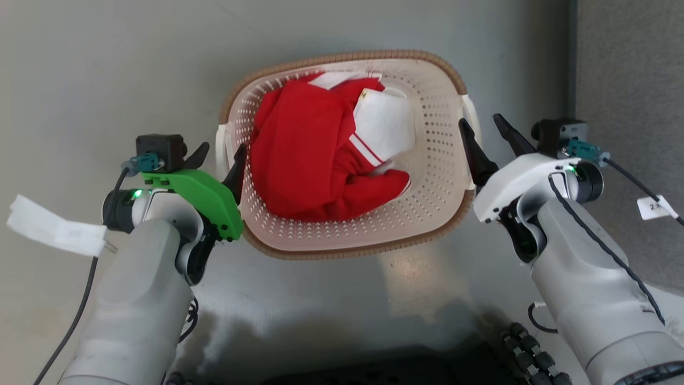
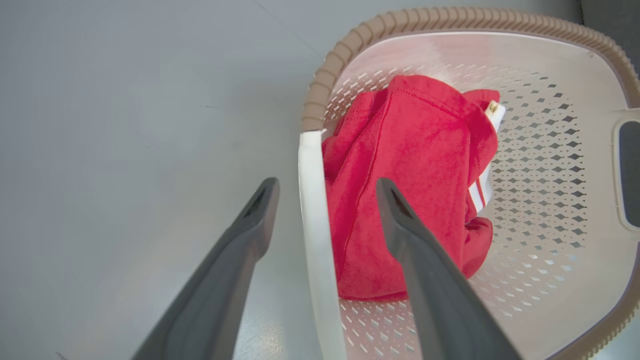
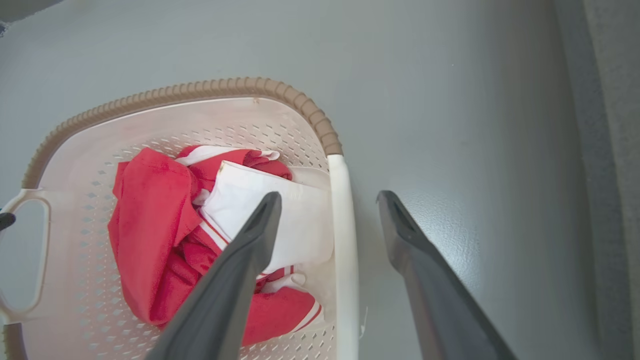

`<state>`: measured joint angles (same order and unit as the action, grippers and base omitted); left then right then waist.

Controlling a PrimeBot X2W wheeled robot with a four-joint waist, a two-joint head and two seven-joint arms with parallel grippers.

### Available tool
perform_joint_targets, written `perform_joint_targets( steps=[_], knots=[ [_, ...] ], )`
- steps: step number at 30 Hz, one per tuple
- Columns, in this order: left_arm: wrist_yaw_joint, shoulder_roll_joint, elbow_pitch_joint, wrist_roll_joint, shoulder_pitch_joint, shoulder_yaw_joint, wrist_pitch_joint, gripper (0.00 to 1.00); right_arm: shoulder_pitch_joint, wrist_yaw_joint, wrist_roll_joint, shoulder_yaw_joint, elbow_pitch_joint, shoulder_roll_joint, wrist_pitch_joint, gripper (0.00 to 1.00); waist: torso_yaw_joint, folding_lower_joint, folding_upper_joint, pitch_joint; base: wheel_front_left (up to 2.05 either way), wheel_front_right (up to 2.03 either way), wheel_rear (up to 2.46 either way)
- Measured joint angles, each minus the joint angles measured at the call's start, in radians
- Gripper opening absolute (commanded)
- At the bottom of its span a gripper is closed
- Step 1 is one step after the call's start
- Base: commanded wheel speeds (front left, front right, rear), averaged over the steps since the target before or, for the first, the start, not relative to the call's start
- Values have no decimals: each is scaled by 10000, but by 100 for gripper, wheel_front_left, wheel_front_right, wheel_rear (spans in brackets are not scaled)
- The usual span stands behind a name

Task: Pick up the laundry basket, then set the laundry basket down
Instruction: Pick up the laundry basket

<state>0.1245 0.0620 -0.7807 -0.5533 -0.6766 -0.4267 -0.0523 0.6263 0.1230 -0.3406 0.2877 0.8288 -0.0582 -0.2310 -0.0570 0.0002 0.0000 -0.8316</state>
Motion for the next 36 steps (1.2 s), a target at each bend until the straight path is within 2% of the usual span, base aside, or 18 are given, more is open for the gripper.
perform_joint_targets(
  steps=[8, 26, 28, 29, 30, 31, 32, 33, 36],
  knots=[
    [0, -56, -483, -495, -403, -706, 370, 100, 384, 2, -422, 322, 713, -12, 313, 100, 45, 0, 0, -566, 0, 0, 0],
    [0, -75, -855, -1221, -1041, -1676, 380, 100, 1430, 2, -1001, 851, 1538, -33, 378, 100, 218, 0, 0, -1155, 0, 0, 0],
    [0, -75, -888, -1275, -1077, -1795, 368, 76, 1490, 4, -1035, 909, 1584, -36, 376, 80, 231, 0, 0, -1171, 0, 0, 0],
    [0, -75, -903, -1335, -1093, -1856, 368, 47, 1513, 4, -1064, 947, 1615, -35, 374, 57, 235, 0, 0, -1179, 0, 0, 0],
    [0, -73, -928, -1400, -1122, -1896, 368, 33, 1535, 4, -1104, 986, 1657, -35, 368, 42, 238, 0, 0, -1185, 0, 0, 0],
    [-6, -65, -974, -1478, -1150, -1944, 368, 12, 1553, 2, -1133, 1024, 1685, -35, 366, 21, 240, 0, 0, -1190, 0, 0, 0],
    [-23, -58, -1014, -1559, -1178, -1965, 341, 0, 1579, 2, -1195, 1049, 1726, -63, 357, 7, 241, -1, 0, -1194, 0, 0, 0],
    [-21, -8, -1060, -1636, -1209, -1977, 330, 0, 1606, 2, -1243, 1078, 1756, -81, 343, 0, 241, -1, 0, -1195, 0, 0, 0],
    [-29, 10, -1143, -1755, -1238, -2111, 238, 0, 1616, 0, -1383, 1204, 1841, -38, 278, 0, 238, -1, 0, -1159, 0, 0, 0]
  ],
)
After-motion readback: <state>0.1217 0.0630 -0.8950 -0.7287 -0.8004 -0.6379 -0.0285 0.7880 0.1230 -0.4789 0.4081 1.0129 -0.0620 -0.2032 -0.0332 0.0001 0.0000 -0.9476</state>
